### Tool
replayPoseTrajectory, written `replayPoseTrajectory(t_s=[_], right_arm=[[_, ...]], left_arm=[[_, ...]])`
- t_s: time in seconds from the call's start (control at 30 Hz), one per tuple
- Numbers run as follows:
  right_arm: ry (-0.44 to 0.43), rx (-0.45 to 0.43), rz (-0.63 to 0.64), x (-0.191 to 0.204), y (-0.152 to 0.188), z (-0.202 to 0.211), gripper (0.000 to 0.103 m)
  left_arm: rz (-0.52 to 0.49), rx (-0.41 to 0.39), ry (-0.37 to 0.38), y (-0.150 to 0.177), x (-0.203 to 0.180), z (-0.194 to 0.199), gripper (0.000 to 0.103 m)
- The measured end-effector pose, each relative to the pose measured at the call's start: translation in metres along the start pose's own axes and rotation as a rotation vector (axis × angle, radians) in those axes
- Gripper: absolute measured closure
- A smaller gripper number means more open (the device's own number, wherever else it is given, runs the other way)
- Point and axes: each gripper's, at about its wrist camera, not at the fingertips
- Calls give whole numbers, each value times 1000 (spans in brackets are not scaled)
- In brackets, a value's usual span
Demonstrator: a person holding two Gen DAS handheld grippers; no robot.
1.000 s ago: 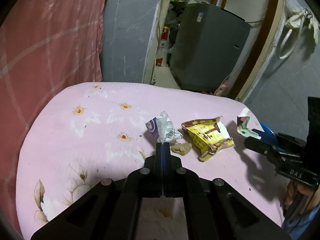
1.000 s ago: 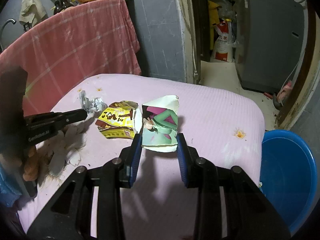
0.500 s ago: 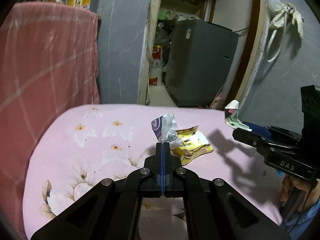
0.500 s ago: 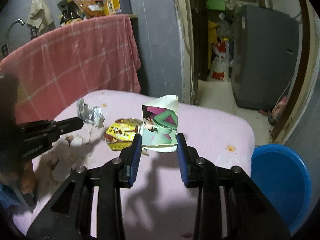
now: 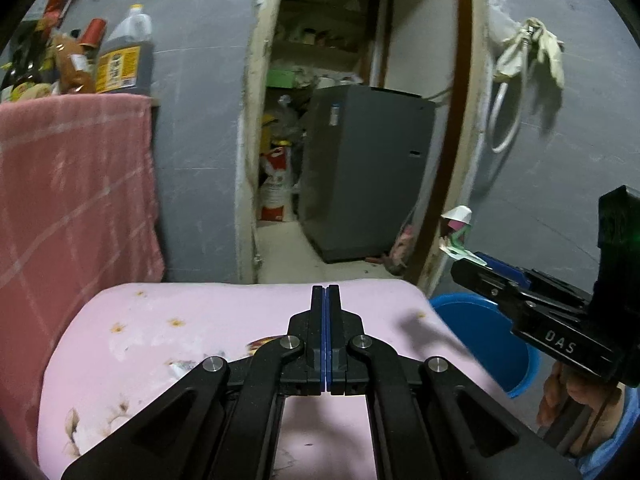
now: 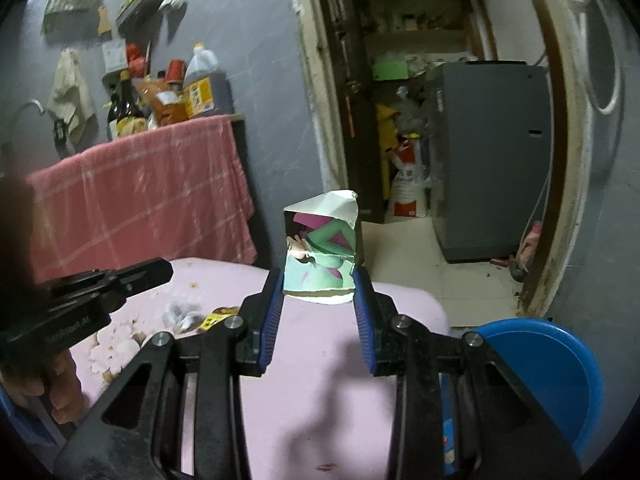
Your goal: Collect trash
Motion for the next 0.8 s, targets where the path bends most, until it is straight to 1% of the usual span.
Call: replayPoseTrajectory(t_s=[0.07,0.13,0.23,0.33,0.37,0.4,0.43,0.5,0.6,0.8], right_arm=[[0,8,-5,-3,2,-1,69],[-5,21,-5,-3,4,-3,69],[-16,38,4,1,6,-7,69],[-28,51,15,6,7,-11,69],[-32,57,19,8,8,-13,69],[-34,63,23,10,9,-15,69],[-36,68,26,12,9,-17,69],[-41,83,32,14,10,-21,69],[-45,102,41,16,13,-27,69],[-49,116,48,19,15,-31,69]], left_arm=[[-11,19,-15,0,-1,-4,103],[9,60,-26,3,4,-9,103],[64,124,-43,9,25,-15,103],[91,182,-79,16,44,-18,102],[95,199,-88,17,49,-19,100],[100,223,-96,19,55,-21,93],[105,241,-102,21,61,-22,80],[112,255,-120,23,70,-25,63],[105,269,-128,25,77,-27,63],[93,319,-185,27,88,-41,62]])
Point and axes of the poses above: each gripper's, at about its wrist camera, not at the fingertips, and z roughly against the way its jaws point, x to its left, y to its underside, and after that the axes turned 8 degrees about z, right-handed
